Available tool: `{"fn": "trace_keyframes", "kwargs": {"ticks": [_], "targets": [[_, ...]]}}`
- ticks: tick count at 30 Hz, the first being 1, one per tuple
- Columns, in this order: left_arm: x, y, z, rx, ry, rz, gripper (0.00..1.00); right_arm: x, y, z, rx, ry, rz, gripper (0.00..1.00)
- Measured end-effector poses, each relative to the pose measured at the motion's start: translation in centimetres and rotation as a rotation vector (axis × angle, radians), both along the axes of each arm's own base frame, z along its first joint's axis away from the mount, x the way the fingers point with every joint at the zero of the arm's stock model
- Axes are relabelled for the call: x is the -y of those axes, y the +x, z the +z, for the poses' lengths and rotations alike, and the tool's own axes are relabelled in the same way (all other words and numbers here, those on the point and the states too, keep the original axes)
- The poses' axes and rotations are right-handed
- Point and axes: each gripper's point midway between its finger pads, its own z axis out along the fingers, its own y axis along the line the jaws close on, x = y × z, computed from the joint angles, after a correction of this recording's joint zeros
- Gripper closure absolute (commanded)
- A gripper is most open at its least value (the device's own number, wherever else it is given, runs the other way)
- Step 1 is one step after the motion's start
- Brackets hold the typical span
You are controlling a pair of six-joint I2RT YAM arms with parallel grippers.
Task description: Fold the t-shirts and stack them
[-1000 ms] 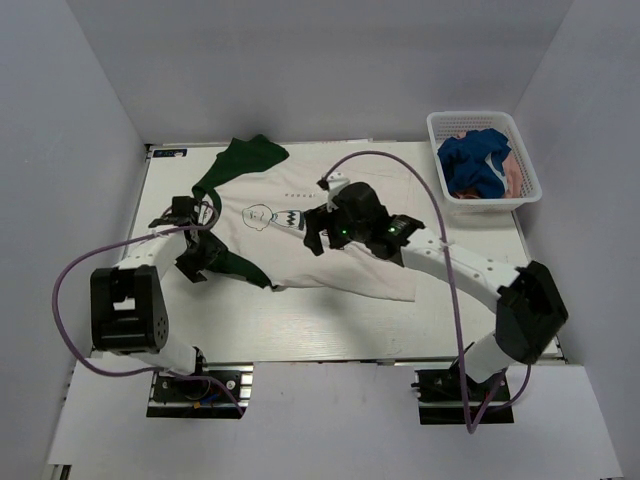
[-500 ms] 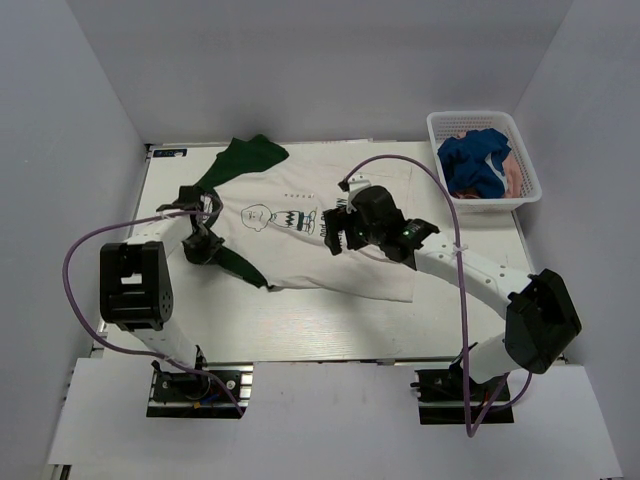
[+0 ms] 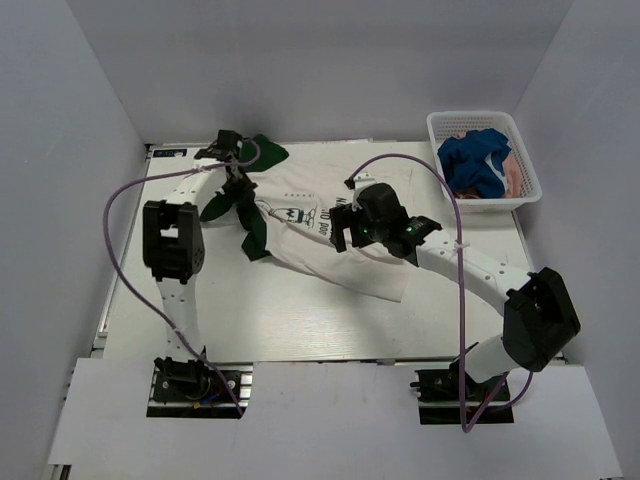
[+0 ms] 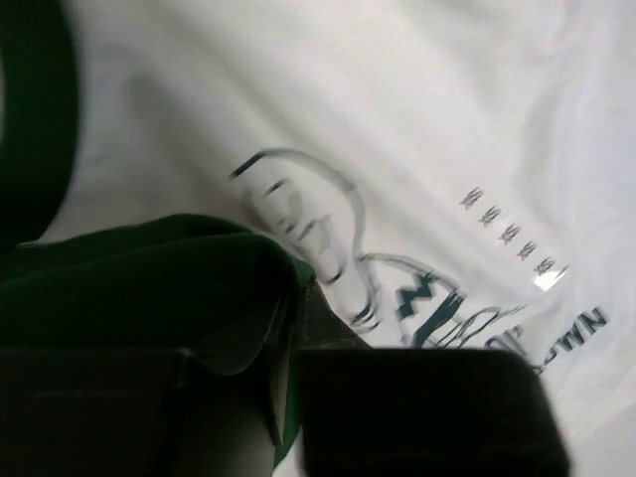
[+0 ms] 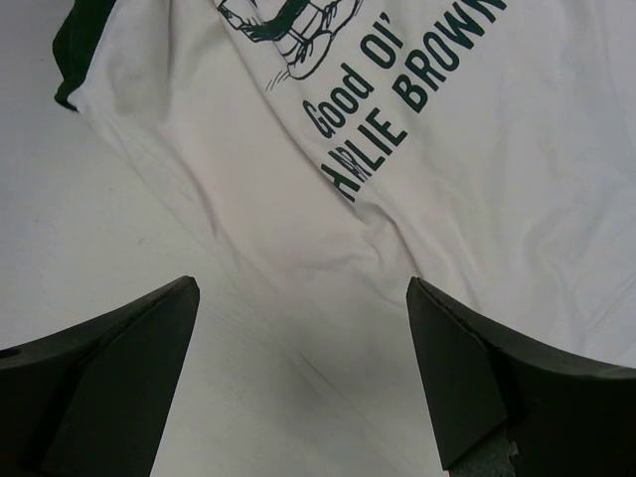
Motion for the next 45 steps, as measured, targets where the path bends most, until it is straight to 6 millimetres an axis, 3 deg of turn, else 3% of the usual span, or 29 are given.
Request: {"fn": "trace_keyframes", "kwargs": {"ticks": [3,5,8,11,18,20,26,30,34,38,39,41,43,45], "targets": [[2.2,2.6,-0.9,0.006,0.010,-0.056,0.45,-0.1,0.0,-0.6,-0.016,-0.004,0.005,0.09],[3.4,3.7,-1.5,0.006,0.019,-0.086,0.35,0.0,-0.1,-1.0,-0.031,-0.010,0.007,0.09],[4.2,3.4,-2.0,-0.007,0.054,-0.122,0.00,0.1,-0.3,-1.4,-0.049,-0.019,0.013,0.09],[3.8,0.7,-1.9,-0.030,0.100,-0.127,0.00,0.1,-0.6,-1.7,-0.058,-0.019,0.021,0.09],[0.3,-9.2,1.9,-0.030,0.157,-0.067,0.00,0.2,-1.5,-2.8,-0.092,-0.023,0.044,0.09],[-0.5,-11.1,2.4,-0.028,0.158,-0.042,0.00,0.0,-1.7,-2.9,-0.098,-0.016,0.055,0.09],[-1.9,-15.7,-0.4,-0.103,0.169,0.009,0.00,-0.4,-2.3,-3.0,-0.121,0.005,0.087,0.09],[-2.7,-18.1,-2.2,-0.165,0.176,0.030,0.10,-0.6,-2.5,-3.0,-0.128,0.013,0.098,0.09],[-2.6,-17.5,-2.6,-0.157,0.172,0.038,0.10,-0.7,-2.6,-3.0,-0.130,0.015,0.101,0.09],[-2.2,-16.7,-4.9,-0.186,0.169,0.028,0.18,-0.7,-2.6,-3.0,-0.131,0.015,0.101,0.09],[-2.1,-16.5,-5.5,-0.197,0.168,0.024,0.24,-0.7,-2.6,-3.0,-0.131,0.015,0.101,0.09],[-1.6,-15.6,-5.6,-0.195,0.154,0.017,0.52,-0.6,-2.6,-3.0,-0.131,0.014,0.099,0.09],[-1.2,-14.9,-5.6,-0.182,0.141,0.013,0.99,-0.5,-2.6,-2.9,-0.131,0.013,0.094,0.09],[-0.9,-14.6,-5.5,-0.180,0.128,0.004,1.00,-0.4,-2.5,-2.6,-0.120,0.015,0.087,0.09]]}}
